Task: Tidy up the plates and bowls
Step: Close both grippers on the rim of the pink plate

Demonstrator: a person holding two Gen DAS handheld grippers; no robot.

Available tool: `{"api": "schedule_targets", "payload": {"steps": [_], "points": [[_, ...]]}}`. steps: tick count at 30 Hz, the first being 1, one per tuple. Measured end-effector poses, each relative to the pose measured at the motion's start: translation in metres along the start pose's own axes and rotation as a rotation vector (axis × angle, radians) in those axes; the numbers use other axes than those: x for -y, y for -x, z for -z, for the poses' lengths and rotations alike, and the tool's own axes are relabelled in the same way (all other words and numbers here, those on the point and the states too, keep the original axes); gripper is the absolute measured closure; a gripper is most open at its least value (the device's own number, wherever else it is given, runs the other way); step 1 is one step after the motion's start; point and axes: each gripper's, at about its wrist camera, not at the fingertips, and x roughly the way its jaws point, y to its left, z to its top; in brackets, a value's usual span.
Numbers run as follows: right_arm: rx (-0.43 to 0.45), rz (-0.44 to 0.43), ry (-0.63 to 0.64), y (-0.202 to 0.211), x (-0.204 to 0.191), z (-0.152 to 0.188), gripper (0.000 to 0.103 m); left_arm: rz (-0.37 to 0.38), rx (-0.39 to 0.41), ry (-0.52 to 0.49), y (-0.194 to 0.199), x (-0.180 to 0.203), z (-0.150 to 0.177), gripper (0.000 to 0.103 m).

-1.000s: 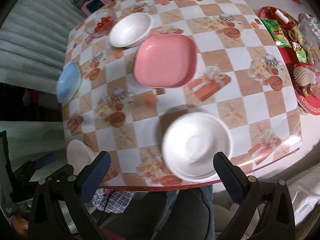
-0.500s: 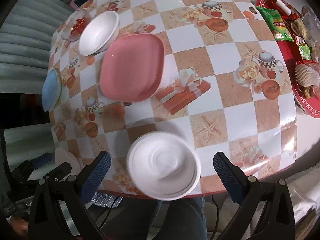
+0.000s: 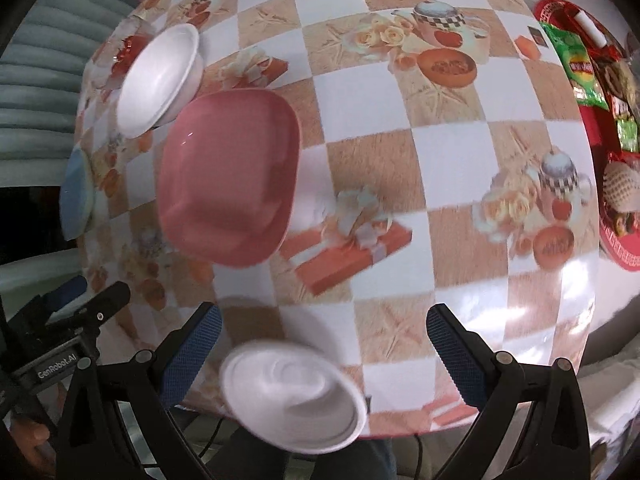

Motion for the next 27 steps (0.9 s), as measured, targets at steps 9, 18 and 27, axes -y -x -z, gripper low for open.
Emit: {"api": "schedule_targets", "payload": {"steps": [9, 18, 27], "points": [[0.021, -0.016, -0.005, -0.031, -0.004, -0.051, 0.0, -0.007, 0.066, 0.035, -0.032, 0.008, -0.042, 0.008], [0.03, -0.049, -0.034, -0.052, -0.007, -0.078, 0.0, 0.04, 0.083, 0.004, -0.052, 0.018, -0.06, 0.008], [0.083, -0.095, 0.005, -0.047, -0.03, -0.093, 0.056, 0.058, 0.061, -0.017, -0.071, 0.026, -0.067, 0.013]]}}
